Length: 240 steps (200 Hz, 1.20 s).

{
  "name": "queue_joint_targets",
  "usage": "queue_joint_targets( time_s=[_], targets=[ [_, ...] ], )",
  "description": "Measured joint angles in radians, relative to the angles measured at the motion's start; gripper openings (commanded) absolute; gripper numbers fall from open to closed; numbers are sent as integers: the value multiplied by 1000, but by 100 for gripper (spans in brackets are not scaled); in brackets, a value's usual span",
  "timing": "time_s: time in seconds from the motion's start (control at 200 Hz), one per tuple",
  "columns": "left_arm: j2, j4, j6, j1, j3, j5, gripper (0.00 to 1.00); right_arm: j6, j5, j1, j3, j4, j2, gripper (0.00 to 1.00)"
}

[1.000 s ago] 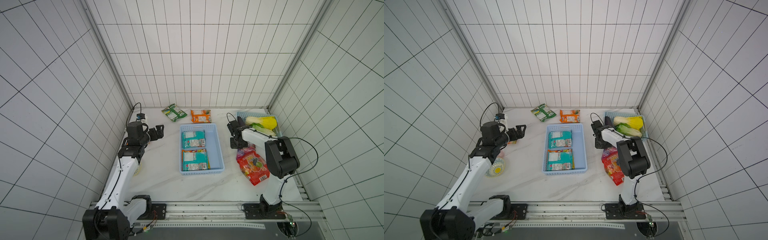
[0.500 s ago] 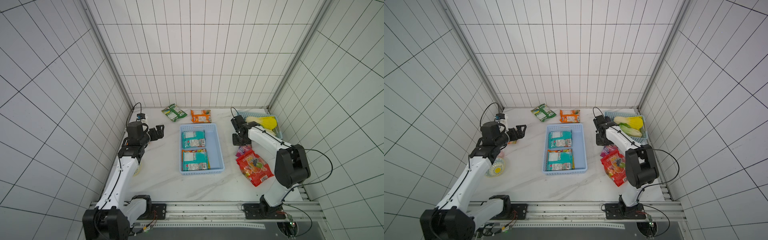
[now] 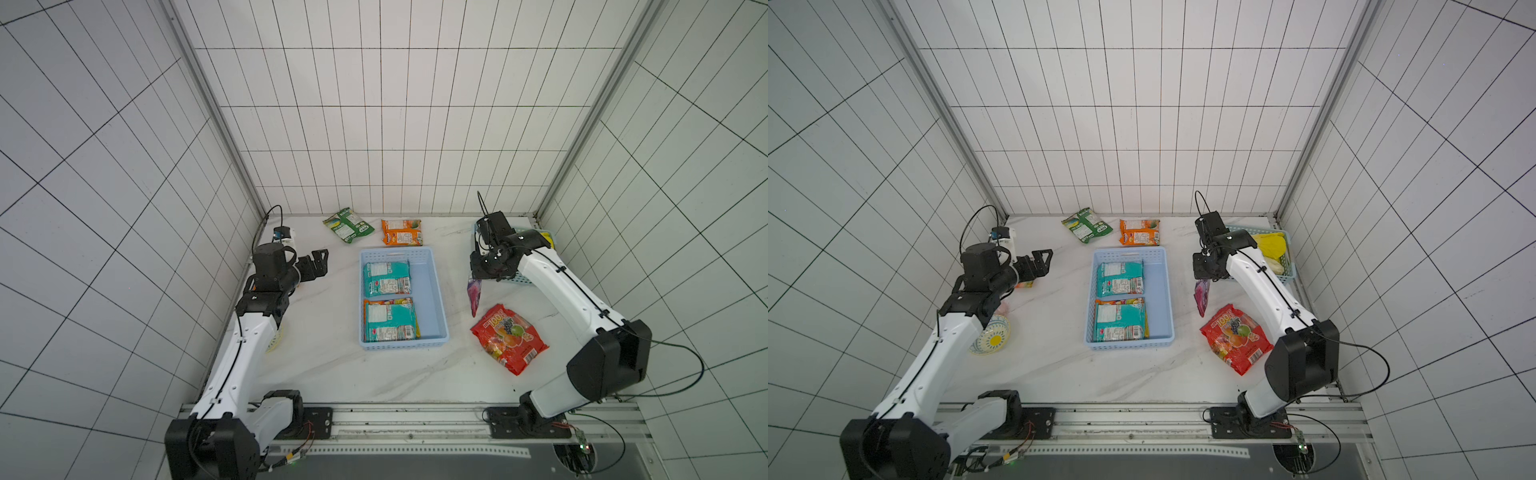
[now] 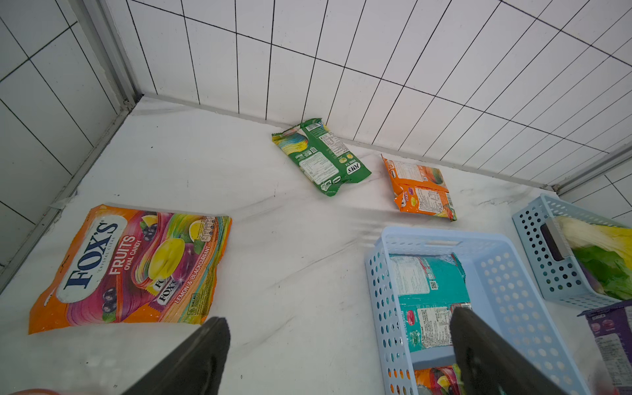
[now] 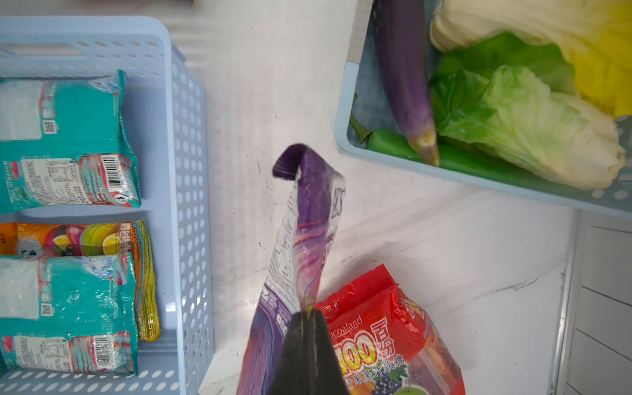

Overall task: Put the candies in the basket
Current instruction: Pick up the candy at the center of the board, then place the candy in the basket.

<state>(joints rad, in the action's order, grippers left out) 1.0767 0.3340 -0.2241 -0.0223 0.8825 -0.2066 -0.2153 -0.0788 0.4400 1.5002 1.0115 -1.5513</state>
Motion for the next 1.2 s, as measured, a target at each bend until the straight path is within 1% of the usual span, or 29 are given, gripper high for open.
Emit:
queue_joint_targets(
  time_s=[0.3, 0.535, 0.685, 0.889, 1.199],
  targets=[
    [0, 0, 0, -4, 0, -3, 98, 183, 90, 27, 144, 66, 3, 0],
    [-2, 0, 0, -6, 0, -3, 98, 378, 139, 126, 280, 75, -29, 0],
    [-5, 2, 0, -6, 0, -2, 98, 477, 185, 170, 368, 77, -105, 0],
    [-11, 4, 3, -6, 0, 4, 98, 582, 268, 198, 461, 77, -214, 0],
    [-13, 23, 9, 0, 8, 24, 98, 747, 380, 223, 550, 50, -323, 0]
  ],
)
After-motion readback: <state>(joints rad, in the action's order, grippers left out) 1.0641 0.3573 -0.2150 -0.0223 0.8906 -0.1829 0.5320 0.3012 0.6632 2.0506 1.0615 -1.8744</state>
